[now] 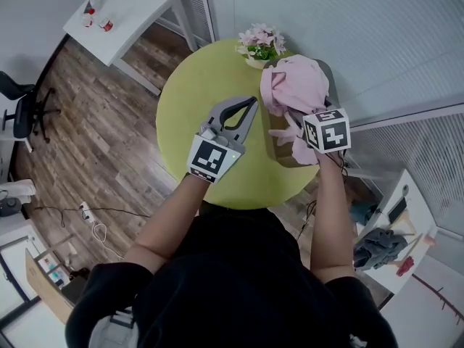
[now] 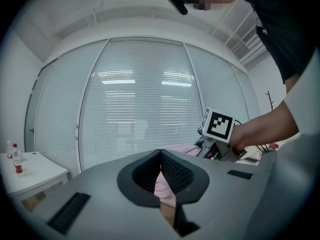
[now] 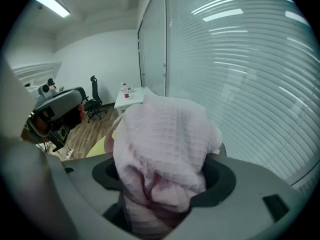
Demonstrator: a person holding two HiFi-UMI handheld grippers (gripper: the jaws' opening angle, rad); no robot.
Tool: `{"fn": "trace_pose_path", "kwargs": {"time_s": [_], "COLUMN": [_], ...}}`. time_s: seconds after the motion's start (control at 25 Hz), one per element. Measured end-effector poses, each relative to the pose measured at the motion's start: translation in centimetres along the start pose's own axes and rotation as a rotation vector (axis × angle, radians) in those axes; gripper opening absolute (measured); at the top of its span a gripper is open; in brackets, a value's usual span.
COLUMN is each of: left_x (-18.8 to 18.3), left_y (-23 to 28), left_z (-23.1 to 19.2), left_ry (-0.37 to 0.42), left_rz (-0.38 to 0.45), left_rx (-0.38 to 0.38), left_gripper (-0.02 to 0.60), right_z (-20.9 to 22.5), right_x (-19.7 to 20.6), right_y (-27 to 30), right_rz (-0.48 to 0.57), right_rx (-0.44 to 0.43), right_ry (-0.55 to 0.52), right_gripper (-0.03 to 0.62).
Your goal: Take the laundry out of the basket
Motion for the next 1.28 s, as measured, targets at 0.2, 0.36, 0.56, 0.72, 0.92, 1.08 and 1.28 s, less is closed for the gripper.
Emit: {"fn": "trace_pose_path", "kwargs": {"time_s": [0.2, 0.36, 0.56, 0.72, 0.92, 1.08, 1.28], "left_x": [-0.3, 0.1, 0.7, 1.5, 2.8, 4.1, 6.3], "left_y": [-2.9, -5.7, -9.0, -11.4, -14.4, -16.8, -18.9], "left_z": [-1.1, -2.0, -3.7, -4.8, -6.7, -8.0, -8.7], "left_ry": [-0.016, -0.023, -0.025, -0.029, -0.039, -0.048, -0.064], "left_rz": [0.038, 0.057, 0.067, 0.069, 0.06, 0.049, 0.016], "left_rx": [-0.011, -0.02, -0.051, -0.079, -0.12, -0.142, -0.162], "left_gripper": [0.011, 0.011, 0.011, 0.011, 0.011, 0.011, 0.011], "right_z": [-3.2, -6.6, -10.7, -14.1, -18.4, -21.9, -25.2], "right_x": [-1.4, -2.3, -4.1, -5.4, -6.6, -7.2, -6.6], "right_y": [-2.7, -3.9, -4.7, -4.6, -3.4, -2.1, 0.0], "right_rz": [0.055, 0.088, 0.128, 0.148, 0.152, 0.153, 0.128], "right_rx": [0.036, 0.042, 0.019, -0.006, -0.057, -0.096, -0.143], "right_ry": [-0.021, -0.038, -0.066, -0.091, -0.122, -0.135, -0.141], "right_gripper": [0.376, 0.374, 0.372, 0.371, 0.371, 0.371, 0.368]}}
Point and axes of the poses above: the fingertips, and each gripper's own axes: y forward along the fingers, z to its right, x out of its underside, the point moved 8 cm from there along -y, backward along the fingers, and after that the axes turned 14 degrees about -z, right-handed, at the moved point
